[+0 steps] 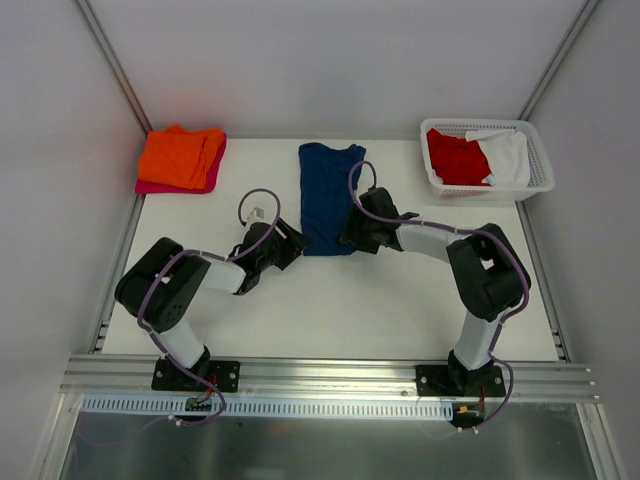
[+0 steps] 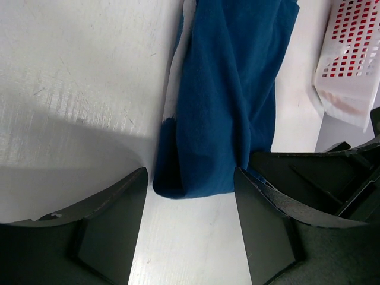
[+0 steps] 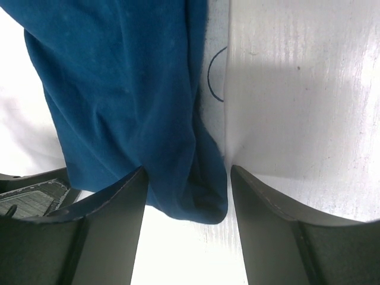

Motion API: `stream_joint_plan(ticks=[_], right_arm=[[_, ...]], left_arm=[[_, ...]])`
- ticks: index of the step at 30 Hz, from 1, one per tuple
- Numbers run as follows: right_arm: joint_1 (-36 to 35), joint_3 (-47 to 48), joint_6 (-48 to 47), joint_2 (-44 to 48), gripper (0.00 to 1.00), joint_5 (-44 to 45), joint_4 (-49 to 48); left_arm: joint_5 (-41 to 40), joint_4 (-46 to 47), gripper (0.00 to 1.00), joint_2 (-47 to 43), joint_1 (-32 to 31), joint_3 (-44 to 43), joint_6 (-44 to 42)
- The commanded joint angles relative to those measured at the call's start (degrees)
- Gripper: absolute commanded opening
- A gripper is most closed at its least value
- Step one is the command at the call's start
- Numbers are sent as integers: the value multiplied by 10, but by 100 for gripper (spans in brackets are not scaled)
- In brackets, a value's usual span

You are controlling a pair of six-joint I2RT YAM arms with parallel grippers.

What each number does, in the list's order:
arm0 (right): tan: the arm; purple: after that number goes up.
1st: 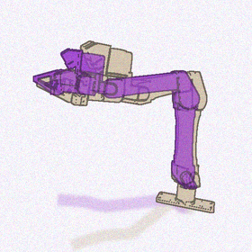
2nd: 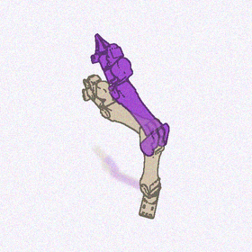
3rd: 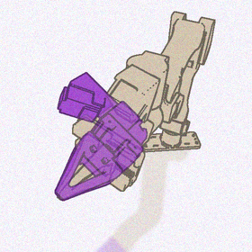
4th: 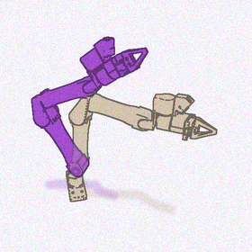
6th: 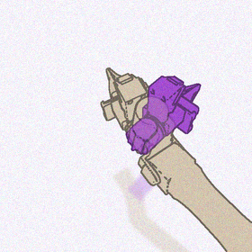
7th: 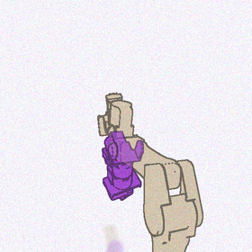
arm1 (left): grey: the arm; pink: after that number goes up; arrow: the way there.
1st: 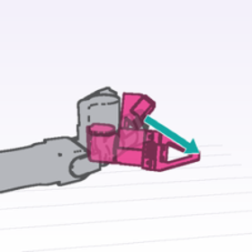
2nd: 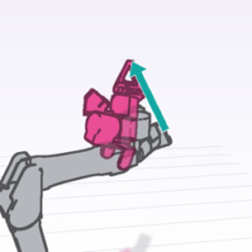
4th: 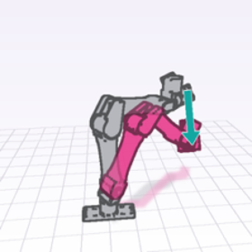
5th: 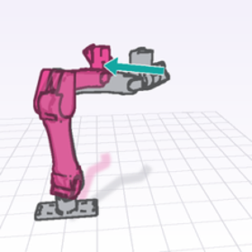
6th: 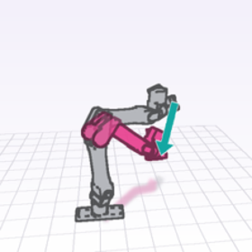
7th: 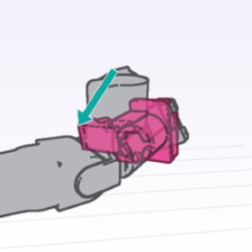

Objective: Fold and stack the t-shirts
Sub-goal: Grab one side of the 2/3 rectangular tshirt with both arms

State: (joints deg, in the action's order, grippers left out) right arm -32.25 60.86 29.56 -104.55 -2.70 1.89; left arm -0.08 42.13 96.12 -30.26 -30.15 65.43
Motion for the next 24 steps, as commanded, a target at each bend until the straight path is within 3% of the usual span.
stream_joint_plan(ticks=[1,11,16,17,23,24], right_arm=[[4,-7,-7,-40,62,9,47],[10,-2,-11,-50,62,6,47],[10,-1,-10,-50,60,5,45],[10,-2,-10,-51,58,6,44],[10,-5,-9,-50,37,1,41],[10,-5,-9,-50,26,1,41]], left_arm=[[-29,-73,62,13,5,-10,-3],[-1,-35,59,45,3,-14,20],[-1,-21,49,58,4,-17,21],[-1,-20,42,64,3,-17,22],[14,-16,26,79,4,-25,24],[13,-16,25,81,3,-25,24]])
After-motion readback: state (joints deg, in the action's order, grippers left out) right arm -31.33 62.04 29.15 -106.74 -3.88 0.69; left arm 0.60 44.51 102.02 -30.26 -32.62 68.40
